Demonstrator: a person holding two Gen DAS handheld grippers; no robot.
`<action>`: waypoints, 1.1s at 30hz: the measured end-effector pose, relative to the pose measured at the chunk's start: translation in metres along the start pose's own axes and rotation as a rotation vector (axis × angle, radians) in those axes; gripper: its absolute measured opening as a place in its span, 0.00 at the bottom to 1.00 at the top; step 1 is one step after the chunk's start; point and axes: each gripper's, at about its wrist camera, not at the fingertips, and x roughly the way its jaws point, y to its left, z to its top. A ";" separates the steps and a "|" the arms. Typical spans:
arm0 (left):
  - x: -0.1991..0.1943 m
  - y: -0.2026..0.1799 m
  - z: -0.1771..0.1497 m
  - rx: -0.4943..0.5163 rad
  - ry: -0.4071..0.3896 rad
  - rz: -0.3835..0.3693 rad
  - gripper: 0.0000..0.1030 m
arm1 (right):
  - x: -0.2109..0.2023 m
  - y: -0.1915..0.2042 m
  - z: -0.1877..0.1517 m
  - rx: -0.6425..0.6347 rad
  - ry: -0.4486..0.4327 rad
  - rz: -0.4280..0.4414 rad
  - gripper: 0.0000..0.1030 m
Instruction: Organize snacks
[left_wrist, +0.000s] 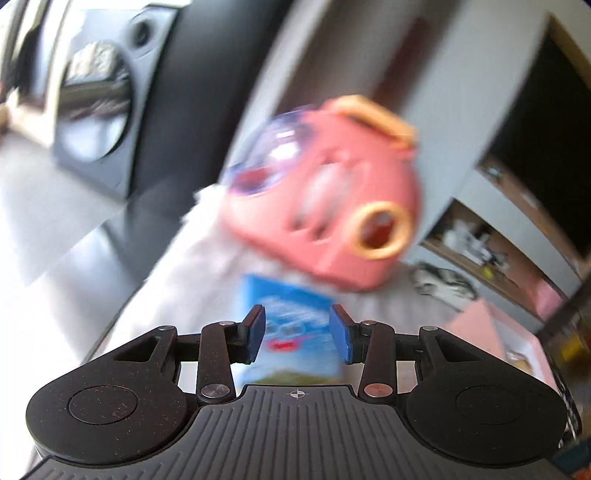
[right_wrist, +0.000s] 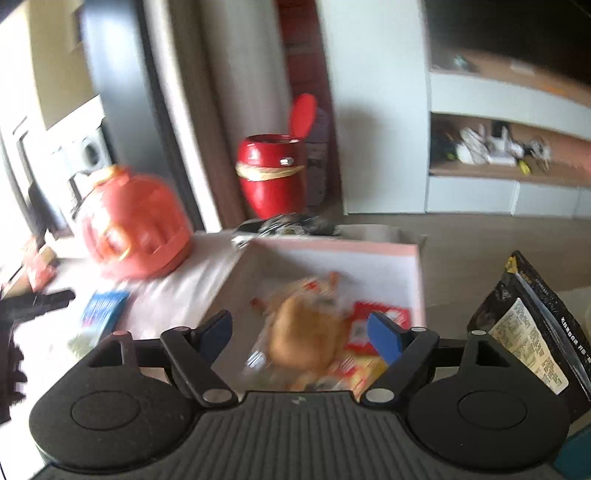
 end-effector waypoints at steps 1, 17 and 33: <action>0.002 0.007 -0.001 -0.015 0.005 0.011 0.42 | -0.004 0.011 -0.009 -0.033 -0.005 0.003 0.80; 0.013 -0.022 -0.047 0.259 0.130 -0.082 0.48 | -0.017 0.148 -0.123 -0.450 0.067 0.055 0.81; -0.036 -0.020 -0.082 0.249 0.239 -0.243 0.45 | -0.010 0.141 -0.129 -0.356 0.124 0.062 0.81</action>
